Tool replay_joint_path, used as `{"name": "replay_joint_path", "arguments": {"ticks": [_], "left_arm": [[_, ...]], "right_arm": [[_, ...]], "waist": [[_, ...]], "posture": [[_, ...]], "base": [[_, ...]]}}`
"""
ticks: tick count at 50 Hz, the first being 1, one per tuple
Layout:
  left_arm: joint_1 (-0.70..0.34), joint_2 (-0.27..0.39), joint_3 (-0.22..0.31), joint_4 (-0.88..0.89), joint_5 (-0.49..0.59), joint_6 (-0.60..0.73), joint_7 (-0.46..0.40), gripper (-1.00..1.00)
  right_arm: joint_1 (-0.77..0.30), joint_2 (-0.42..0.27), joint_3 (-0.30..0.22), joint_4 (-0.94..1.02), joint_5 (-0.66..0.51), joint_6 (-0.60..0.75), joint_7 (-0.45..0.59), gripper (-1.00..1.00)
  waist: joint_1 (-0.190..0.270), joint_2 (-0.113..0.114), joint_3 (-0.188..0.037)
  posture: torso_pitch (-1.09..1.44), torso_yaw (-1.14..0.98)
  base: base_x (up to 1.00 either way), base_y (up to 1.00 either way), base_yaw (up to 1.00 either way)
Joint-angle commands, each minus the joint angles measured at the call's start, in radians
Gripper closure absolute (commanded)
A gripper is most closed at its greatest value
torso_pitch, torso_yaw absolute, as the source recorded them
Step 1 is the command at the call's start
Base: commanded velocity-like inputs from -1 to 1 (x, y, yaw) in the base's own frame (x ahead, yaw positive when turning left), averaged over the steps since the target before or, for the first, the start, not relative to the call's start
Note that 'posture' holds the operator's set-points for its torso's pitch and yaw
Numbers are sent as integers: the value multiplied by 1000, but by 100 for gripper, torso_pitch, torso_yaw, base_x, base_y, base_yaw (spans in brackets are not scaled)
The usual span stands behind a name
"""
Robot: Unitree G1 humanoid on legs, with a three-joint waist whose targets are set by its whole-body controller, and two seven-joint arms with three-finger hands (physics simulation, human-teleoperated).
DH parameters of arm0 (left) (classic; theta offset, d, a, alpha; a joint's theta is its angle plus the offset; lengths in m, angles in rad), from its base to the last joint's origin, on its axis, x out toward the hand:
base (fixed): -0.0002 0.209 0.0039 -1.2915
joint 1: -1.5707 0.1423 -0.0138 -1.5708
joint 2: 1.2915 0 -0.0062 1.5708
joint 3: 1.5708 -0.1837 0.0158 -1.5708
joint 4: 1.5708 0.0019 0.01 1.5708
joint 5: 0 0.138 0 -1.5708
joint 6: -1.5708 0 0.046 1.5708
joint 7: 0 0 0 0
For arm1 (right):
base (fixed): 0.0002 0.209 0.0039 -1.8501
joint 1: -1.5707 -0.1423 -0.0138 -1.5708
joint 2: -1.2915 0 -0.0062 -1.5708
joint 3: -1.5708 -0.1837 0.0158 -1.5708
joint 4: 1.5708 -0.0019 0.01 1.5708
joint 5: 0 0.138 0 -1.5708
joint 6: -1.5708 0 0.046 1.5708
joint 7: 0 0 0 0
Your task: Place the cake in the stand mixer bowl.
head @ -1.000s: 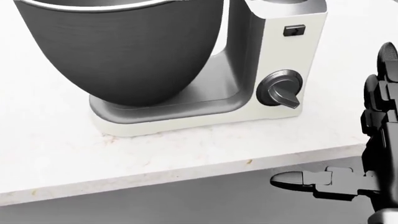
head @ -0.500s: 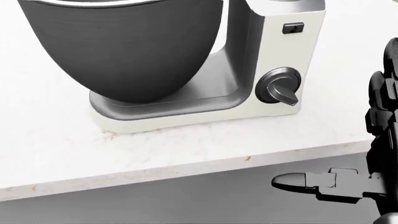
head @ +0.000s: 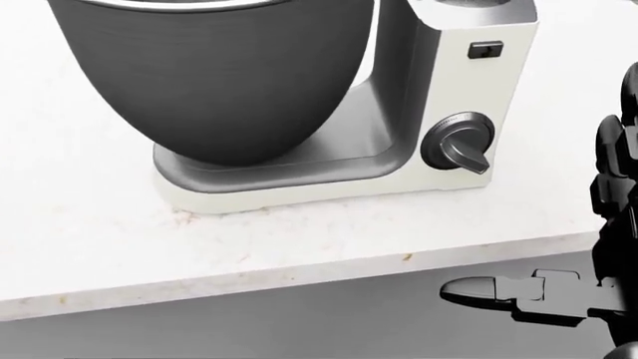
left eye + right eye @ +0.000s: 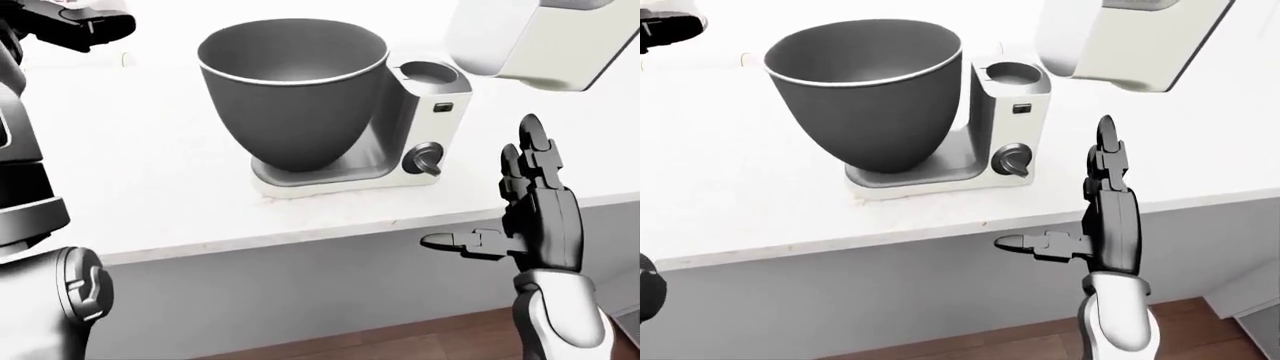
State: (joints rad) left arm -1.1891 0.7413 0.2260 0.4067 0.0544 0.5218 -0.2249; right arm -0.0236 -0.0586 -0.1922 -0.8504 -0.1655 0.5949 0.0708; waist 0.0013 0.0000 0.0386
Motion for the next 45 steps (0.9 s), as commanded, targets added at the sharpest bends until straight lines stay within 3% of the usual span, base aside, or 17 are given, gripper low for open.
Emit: {"name": "replay_joint_path", "arguments": {"ticks": [1, 21, 45], "left_arm": [[-54, 10, 9, -30, 13, -49, 7, 100], [-191, -78, -38, 10, 95, -66, -30, 100], [-247, -174, -68, -26, 139, -60, -86, 100]], "right_arm": [[-15, -6, -3, -31, -1, -33, -5, -100], [-10, -7, -12, -60, -3, -14, 2, -100], [-6, -6, -20, -57, 3, -24, 4, -100]], "waist": [[0, 7, -25], [1, -3, -22], [2, -12, -19]], "posture": [[0, 0], [0, 0], [0, 0]], "base": [[0, 0, 0], [0, 0, 0], [0, 0, 0]]}}
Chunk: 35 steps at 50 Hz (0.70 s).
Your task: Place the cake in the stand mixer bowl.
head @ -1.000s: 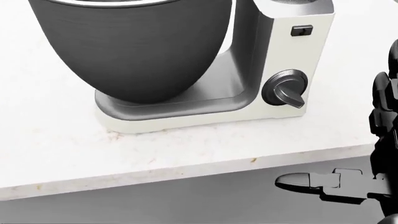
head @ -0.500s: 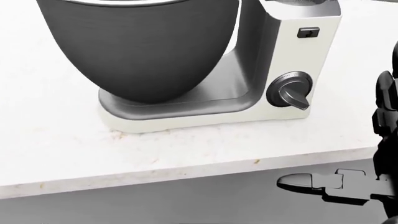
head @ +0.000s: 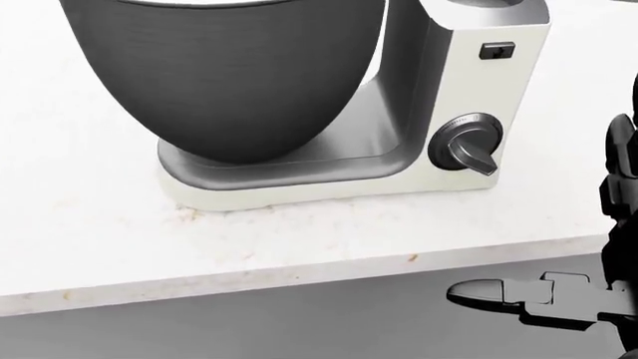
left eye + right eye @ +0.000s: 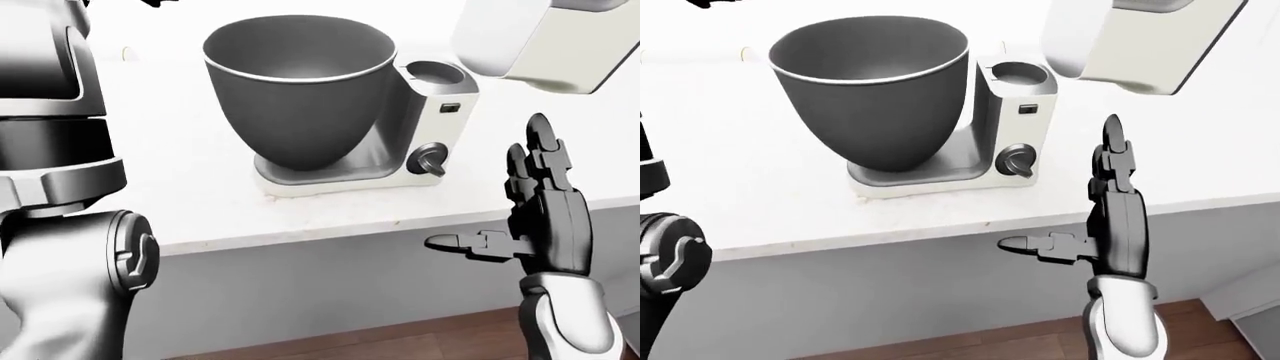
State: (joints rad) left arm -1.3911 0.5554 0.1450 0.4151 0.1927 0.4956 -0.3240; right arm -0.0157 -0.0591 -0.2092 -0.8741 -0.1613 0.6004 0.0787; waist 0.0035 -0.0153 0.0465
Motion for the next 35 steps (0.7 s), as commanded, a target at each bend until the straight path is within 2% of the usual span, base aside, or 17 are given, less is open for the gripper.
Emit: {"name": "replay_joint_path", "arguments": {"ticks": [1, 12, 21, 35], "left_arm": [[-50, 6, 11, -39, 2, -29, 10, 100], [-46, -43, -4, -81, 23, -9, -21, 100], [-48, -61, -6, -93, 19, 1, -22, 100], [-44, -133, -31, -110, 14, 16, -18, 100]], "right_arm": [[-13, -5, -5, -35, 0, -29, -3, -100], [-9, -6, -23, -54, 14, -17, 1, -100], [-11, -8, -22, -49, 16, -18, 0, -100], [-15, -10, -27, -53, 18, -13, 0, -100]], "waist": [[0, 4, -27], [1, 0, -26], [1, -1, -27], [3, -5, -26]], "posture": [[0, 0], [0, 0], [0, 0], [0, 0]], "base": [[0, 0, 0], [0, 0, 0], [0, 0, 0], [0, 0, 0]]}}
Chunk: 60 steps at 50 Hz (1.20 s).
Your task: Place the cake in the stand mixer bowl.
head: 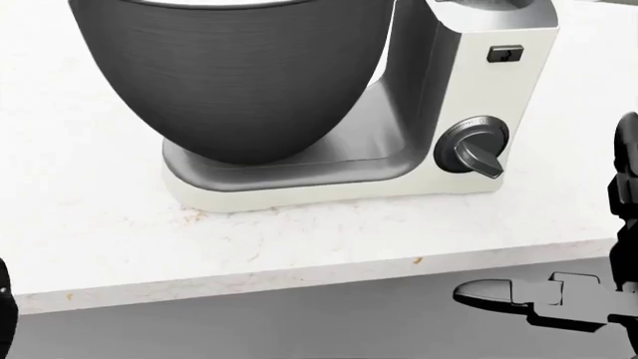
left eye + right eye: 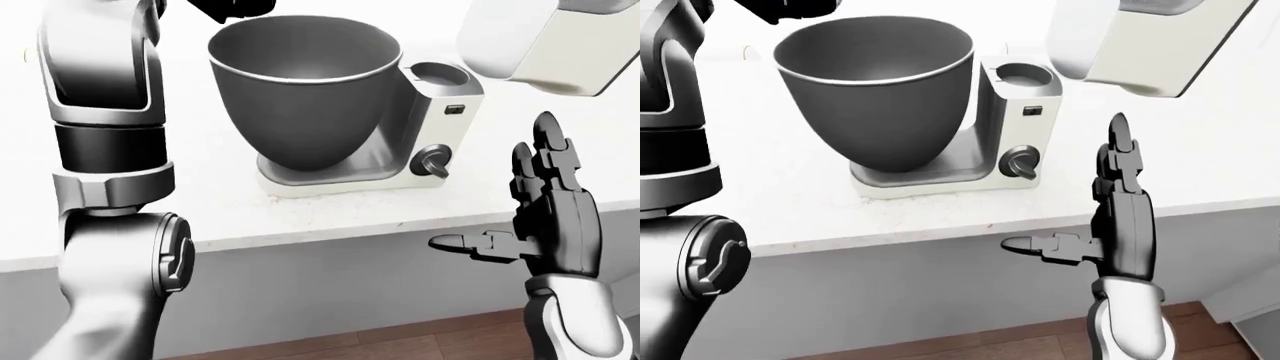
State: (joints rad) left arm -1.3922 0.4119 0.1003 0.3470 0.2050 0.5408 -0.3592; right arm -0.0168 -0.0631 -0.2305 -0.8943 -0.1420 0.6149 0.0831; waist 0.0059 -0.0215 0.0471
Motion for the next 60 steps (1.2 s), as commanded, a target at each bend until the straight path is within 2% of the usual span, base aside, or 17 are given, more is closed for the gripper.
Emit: {"name": "replay_joint_path", "arguments": {"ticks": [1, 24, 36, 57, 58, 59, 60], "left_arm": [[-43, 6, 13, -43, 2, -29, 18, 100], [-36, -61, -3, -49, 0, -25, 25, 100], [-28, -117, -21, -59, -18, -5, 44, 100], [-6, -137, -28, -77, -21, -5, 54, 99], [-8, -135, -28, -74, -19, -5, 54, 4], [-11, -134, -27, -70, -18, -7, 55, -5], [-13, -133, -26, -69, -18, -5, 55, -69]], "right_arm": [[-13, -6, -7, -33, 0, -28, -4, -100], [-10, -6, -13, -30, 7, -34, -4, -100], [-5, -5, -18, -40, 12, -30, -4, -100], [-7, -6, -18, -44, 11, -27, -3, -100], [-7, -7, -19, -45, 11, -26, -3, -100], [-7, -7, -19, -45, 11, -27, -3, -100], [-7, -6, -20, -44, 11, -28, -3, -100]], "waist": [[0, 1, -27], [1, -2, -28], [2, -5, -28], [2, -6, -29], [2, -6, -29], [2, -6, -29], [2, -6, -29]], "posture": [[0, 0], [0, 0], [0, 0], [0, 0], [0, 0], [0, 0], [0, 0]], "base": [[0, 0, 0], [0, 0, 0], [0, 0, 0], [0, 0, 0], [0, 0, 0], [0, 0, 0], [0, 0, 0]]}}
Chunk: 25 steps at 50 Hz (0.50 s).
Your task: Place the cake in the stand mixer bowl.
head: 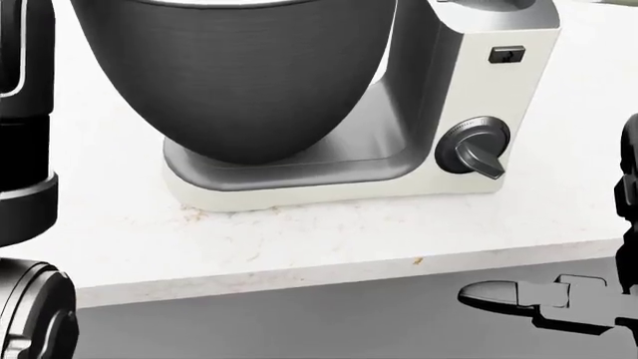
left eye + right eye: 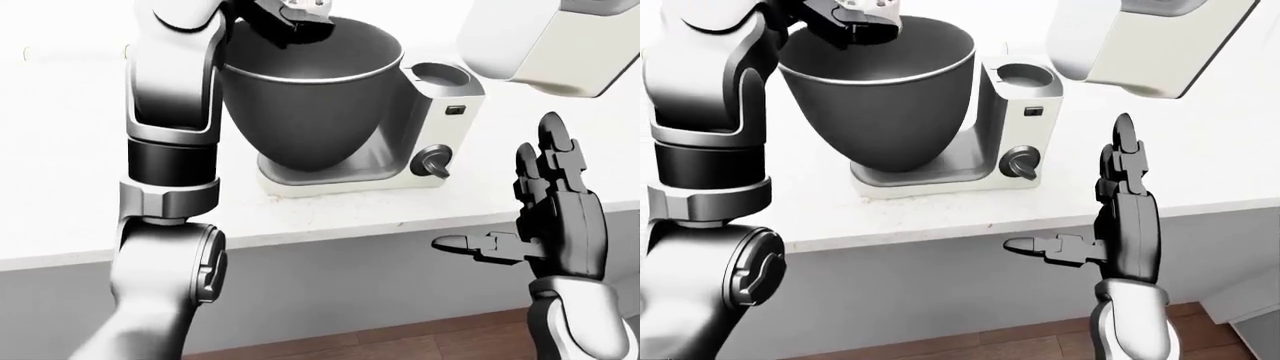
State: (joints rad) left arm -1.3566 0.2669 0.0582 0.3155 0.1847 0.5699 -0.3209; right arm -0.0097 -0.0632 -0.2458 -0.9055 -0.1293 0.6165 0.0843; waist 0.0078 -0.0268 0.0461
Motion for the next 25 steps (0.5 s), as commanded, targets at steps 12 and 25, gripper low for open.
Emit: {"name": "replay_joint_path", "arguments": {"ticks": [12, 25], "left_arm": [[-48, 21, 20, -29, -2, -40, 22, -100], [-57, 45, 30, -32, -10, -34, 18, -100]], "right_arm": [[-15, -7, -3, -25, -2, -34, -5, -100], [-15, -6, 0, -25, -4, -34, -7, -100]], "waist": [[0, 1, -28], [0, 1, -27]], "posture": [[0, 0], [0, 0]], "base": [[0, 0, 0], [0, 0, 0]]}}
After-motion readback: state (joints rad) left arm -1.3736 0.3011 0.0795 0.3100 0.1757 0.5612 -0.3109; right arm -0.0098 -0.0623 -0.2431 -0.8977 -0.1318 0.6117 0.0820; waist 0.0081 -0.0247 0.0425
